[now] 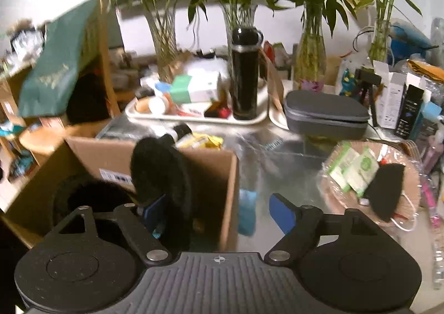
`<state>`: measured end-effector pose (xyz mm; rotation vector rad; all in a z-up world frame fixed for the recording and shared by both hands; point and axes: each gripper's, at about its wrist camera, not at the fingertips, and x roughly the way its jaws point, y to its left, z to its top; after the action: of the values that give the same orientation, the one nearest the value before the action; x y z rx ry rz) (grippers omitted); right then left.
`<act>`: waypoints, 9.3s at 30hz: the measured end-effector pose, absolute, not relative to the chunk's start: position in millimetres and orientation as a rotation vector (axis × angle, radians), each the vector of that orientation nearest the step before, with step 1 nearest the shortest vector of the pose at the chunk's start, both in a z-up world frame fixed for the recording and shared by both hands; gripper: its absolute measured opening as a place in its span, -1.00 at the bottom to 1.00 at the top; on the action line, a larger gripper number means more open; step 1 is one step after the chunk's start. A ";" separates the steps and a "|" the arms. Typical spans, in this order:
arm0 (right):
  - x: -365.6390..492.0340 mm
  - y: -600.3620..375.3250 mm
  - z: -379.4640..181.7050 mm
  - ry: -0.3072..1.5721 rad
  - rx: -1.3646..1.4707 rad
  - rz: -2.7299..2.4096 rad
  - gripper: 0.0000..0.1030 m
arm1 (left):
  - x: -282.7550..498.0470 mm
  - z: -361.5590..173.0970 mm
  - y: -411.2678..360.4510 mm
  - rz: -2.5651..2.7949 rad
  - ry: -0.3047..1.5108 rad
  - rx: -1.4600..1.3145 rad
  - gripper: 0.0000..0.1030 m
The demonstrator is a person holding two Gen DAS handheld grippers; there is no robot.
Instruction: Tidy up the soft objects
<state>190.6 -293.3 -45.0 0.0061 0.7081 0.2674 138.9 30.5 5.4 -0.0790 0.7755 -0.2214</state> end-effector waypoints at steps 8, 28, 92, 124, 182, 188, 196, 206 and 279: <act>203.2 -302.5 -37.8 0.655 0.090 0.326 0.83 | 151.9 -1.3 34.3 -0.217 0.780 -0.080 0.50; 263.5 -333.6 -48.0 0.695 0.164 0.324 0.92 | 211.6 -15.2 46.1 -0.222 0.745 -0.126 0.50; 438.2 -278.2 -146.2 1.007 0.160 1.003 -0.90 | 307.7 -83.2 53.5 -0.223 0.855 -0.185 0.50; 405.1 -412.6 -122.1 0.961 0.586 0.175 -0.90 | 303.1 -80.0 40.4 -0.200 0.819 -0.128 0.50; 369.8 -315.1 -74.9 0.741 -0.163 0.335 -0.92 | 316.0 -78.1 45.8 -0.193 0.801 -0.185 0.50; 345.9 -315.2 -55.2 0.703 -0.114 0.314 -0.92 | 339.5 -84.4 40.4 -0.226 0.829 -0.197 0.49; 320.5 -320.4 -38.9 0.662 -0.047 0.298 -0.92 | 377.2 -100.8 44.9 -0.272 0.853 -0.263 0.49; 320.8 -323.2 -39.7 0.659 -0.007 0.307 -0.92 | 415.4 -131.4 31.6 -0.377 0.907 -0.325 0.48; 181.1 -292.2 50.5 0.470 0.003 0.463 -0.92 | 217.5 61.4 17.7 -0.319 0.743 -0.090 -0.21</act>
<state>181.1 -292.2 50.5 0.0028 0.4699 0.4629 217.5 17.7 61.4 -0.0898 0.7430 -0.3192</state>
